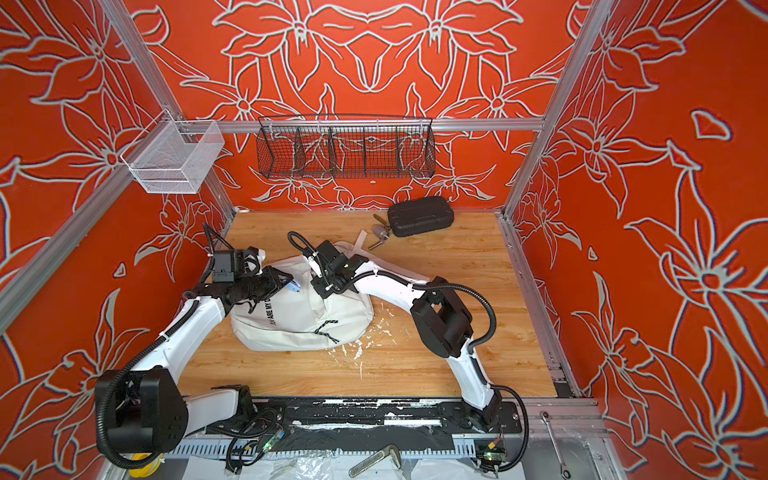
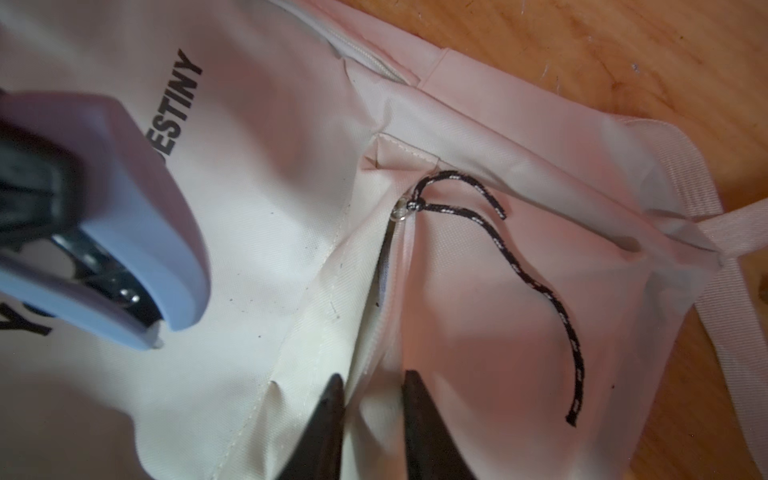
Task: Pack the student bag
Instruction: 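Lower the stapler into the front pocket opening with the right gripper, then push the stapler deeper into the pocket with right while left holds the edge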
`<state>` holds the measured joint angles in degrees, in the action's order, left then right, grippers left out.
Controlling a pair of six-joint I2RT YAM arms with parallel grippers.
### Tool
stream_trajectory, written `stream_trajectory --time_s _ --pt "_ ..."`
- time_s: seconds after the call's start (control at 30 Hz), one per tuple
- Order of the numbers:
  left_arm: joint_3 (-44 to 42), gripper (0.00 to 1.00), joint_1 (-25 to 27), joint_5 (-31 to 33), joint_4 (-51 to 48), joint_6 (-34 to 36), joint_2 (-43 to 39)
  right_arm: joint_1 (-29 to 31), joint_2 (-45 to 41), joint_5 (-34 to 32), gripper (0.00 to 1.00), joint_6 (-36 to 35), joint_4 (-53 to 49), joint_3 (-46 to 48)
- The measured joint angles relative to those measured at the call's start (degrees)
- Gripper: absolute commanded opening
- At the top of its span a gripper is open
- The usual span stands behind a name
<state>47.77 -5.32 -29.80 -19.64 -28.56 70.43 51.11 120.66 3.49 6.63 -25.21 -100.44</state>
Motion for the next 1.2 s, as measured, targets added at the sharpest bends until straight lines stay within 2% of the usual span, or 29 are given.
stream_trajectory --time_s 0.13,0.3,0.5,0.9,0.97,1.13,1.2 --pt "-0.6 0.11 0.0 -0.3 0.9 -0.1 -0.4 0.0 0.0 0.0 0.0 0.0 -0.5 0.0" --pt "-3.7 0.11 0.0 -3.0 4.8 -1.6 -0.4 -0.1 0.0 2.5 0.0 0.0 -1.6 -1.0" --pt "-9.4 0.11 0.4 -7.0 13.7 -4.3 0.8 -1.4 -0.2 11.1 0.0 2.9 0.3 -0.4" --pt "-16.5 0.13 7.0 -4.8 27.0 -7.4 1.5 -6.7 -0.7 30.0 0.0 18.5 13.1 5.2" --pt "-16.7 0.19 8.1 -4.0 27.3 -7.6 2.5 -7.2 -0.7 31.8 0.0 21.1 15.5 5.8" --pt "-17.3 0.24 9.1 -1.5 28.2 -8.4 3.3 -7.5 -0.7 35.3 0.0 25.1 19.0 6.1" --pt "-18.0 0.33 9.2 -1.1 29.7 -9.1 3.2 -7.6 -0.7 36.2 0.0 25.9 19.6 6.1"
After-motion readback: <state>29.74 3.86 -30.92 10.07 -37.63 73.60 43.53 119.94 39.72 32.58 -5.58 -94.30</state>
